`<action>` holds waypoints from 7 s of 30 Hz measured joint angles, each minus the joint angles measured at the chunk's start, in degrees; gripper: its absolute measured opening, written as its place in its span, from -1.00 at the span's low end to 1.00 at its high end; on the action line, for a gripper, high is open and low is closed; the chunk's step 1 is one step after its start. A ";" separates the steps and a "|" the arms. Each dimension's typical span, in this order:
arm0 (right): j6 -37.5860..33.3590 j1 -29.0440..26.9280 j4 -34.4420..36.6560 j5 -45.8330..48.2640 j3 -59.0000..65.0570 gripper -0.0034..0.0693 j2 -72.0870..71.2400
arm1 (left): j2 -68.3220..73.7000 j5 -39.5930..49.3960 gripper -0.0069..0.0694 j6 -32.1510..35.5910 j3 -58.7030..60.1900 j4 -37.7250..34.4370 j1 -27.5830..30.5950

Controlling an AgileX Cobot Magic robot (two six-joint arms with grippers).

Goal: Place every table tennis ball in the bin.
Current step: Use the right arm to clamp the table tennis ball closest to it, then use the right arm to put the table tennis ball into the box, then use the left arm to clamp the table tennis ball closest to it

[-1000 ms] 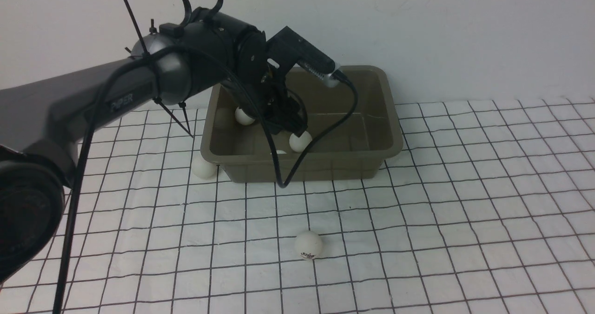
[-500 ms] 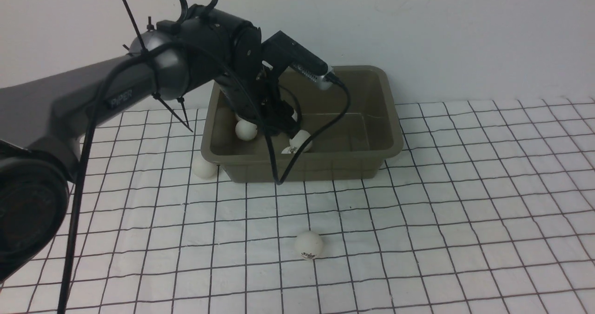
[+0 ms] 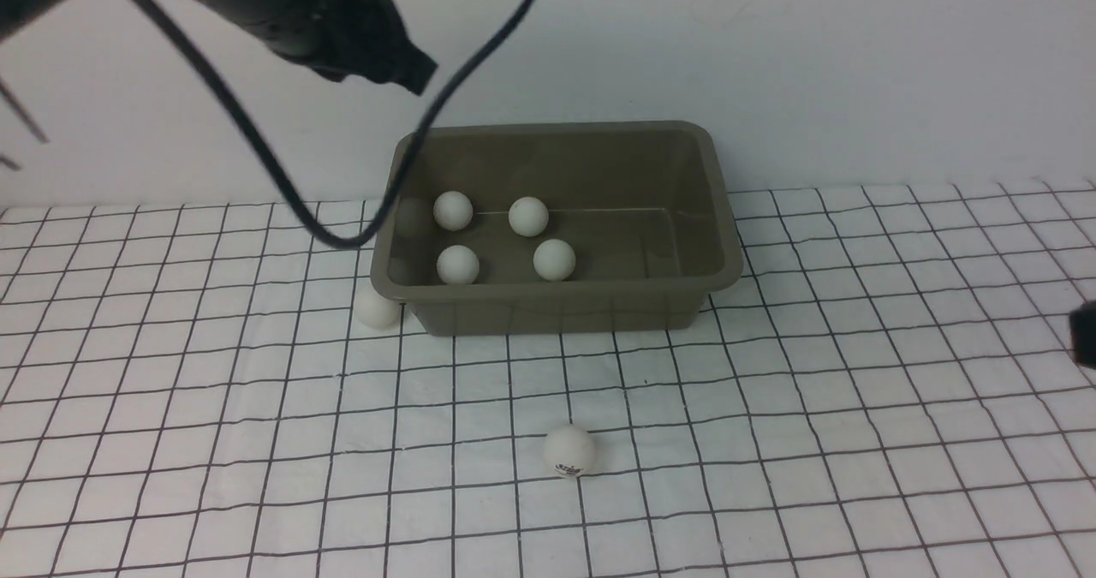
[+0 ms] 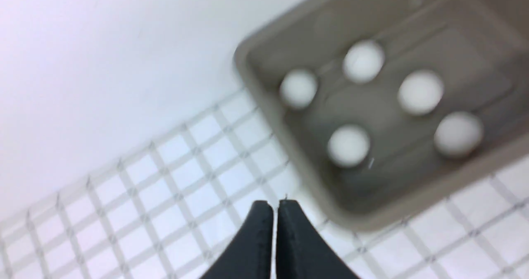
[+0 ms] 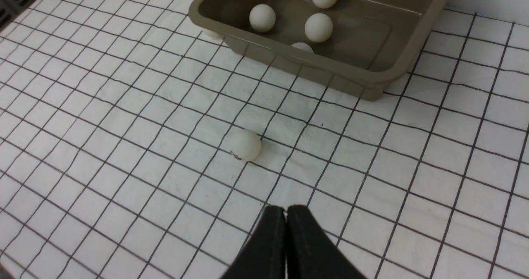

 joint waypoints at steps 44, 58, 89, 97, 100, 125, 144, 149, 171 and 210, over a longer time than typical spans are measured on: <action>34.18 34.70 -26.55 -7.79 -31.28 -0.14 64.96 | -45.37 8.98 -0.83 7.87 34.17 -12.63 11.41; 32.91 34.75 -24.18 -6.38 -31.52 0.59 70.51 | -51.42 12.49 -0.83 7.87 34.17 -12.63 11.42; 24.24 34.75 -12.92 3.37 -60.02 0.09 75.56 | -51.42 13.44 -0.83 7.87 34.17 -12.68 11.42; 26.92 32.49 -26.53 3.28 -71.90 0.09 75.69 | -50.65 12.36 -0.83 7.87 34.17 -10.28 11.42; 27.89 29.20 -29.76 3.36 -72.16 0.09 77.27 | -49.21 11.62 -0.83 7.87 34.17 -9.93 11.42; 23.63 20.39 -22.60 -0.31 -72.11 0.41 90.30 | -48.15 4.58 -0.83 7.87 34.17 -7.64 11.42; 16.10 18.96 -24.33 5.55 -72.16 0.41 74.69 | -75.91 -8.37 -0.79 -32.74 61.66 19.35 11.42; 15.75 17.69 -25.82 6.68 -72.16 0.41 70.17 | -73.86 -10.15 -0.79 -37.81 62.16 20.45 11.42; 11.58 14.02 -26.85 7.64 -72.16 0.19 60.95 | -63.46 -27.96 -0.77 -63.70 57.98 40.19 9.43; 10.52 13.91 -17.95 7.71 -72.16 0.19 60.95 | -63.54 24.23 -0.77 -36.30 2.67 49.38 -16.98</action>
